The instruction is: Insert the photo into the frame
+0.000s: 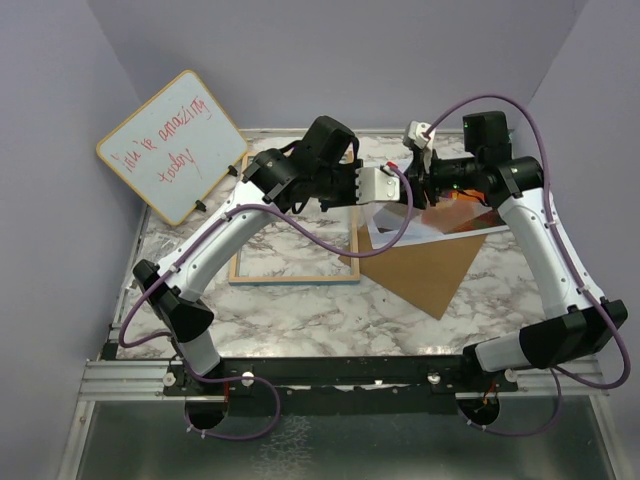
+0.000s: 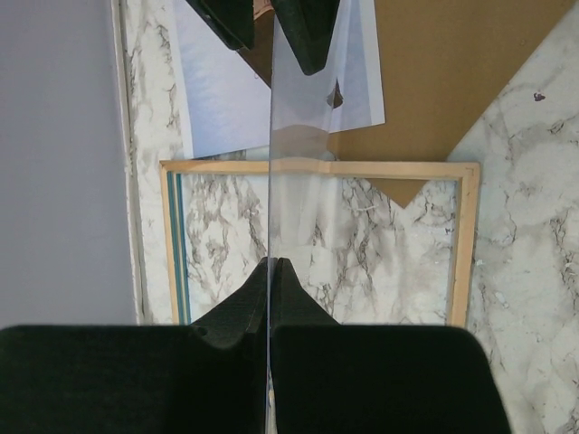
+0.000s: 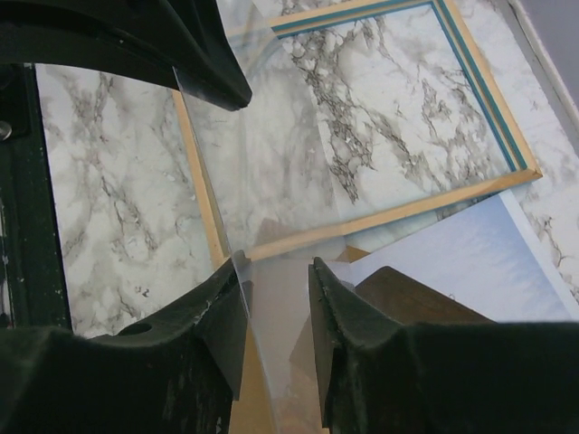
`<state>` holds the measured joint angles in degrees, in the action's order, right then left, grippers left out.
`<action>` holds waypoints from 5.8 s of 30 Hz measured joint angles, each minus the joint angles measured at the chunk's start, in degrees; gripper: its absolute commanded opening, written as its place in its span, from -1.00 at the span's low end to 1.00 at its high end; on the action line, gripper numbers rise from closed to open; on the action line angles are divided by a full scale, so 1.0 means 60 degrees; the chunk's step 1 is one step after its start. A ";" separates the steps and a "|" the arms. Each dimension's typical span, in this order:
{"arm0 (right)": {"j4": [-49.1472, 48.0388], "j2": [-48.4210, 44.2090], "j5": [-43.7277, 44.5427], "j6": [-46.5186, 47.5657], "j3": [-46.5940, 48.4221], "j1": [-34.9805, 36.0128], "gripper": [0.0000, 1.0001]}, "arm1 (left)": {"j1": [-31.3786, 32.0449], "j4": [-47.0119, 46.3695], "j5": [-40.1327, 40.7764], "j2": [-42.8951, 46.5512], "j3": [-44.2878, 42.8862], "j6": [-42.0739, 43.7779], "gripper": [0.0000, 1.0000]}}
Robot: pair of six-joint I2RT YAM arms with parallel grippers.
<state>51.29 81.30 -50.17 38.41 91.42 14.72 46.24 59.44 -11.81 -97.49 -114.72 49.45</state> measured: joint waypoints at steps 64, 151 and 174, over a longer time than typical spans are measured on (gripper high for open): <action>-0.1443 0.4382 -0.1053 -0.2350 0.3308 -0.1690 -0.99 | -0.0976 -0.5227 0.4670 0.0790 0.1519 -0.3617 0.98; -1.2557 0.3767 0.0703 -2.0669 -0.4499 -0.3118 -0.99 | -0.6608 -0.5085 0.1963 -0.3399 0.4452 -0.9595 0.25; -1.5172 0.5319 0.3938 -2.2017 -0.4717 -0.0036 -0.99 | -0.7009 -0.5074 0.2834 -0.2393 0.4171 -1.0597 -0.28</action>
<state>-39.75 113.21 -26.55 -93.69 63.11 14.50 4.19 28.99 5.19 -111.85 -89.69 -14.13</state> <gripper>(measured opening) 0.006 0.373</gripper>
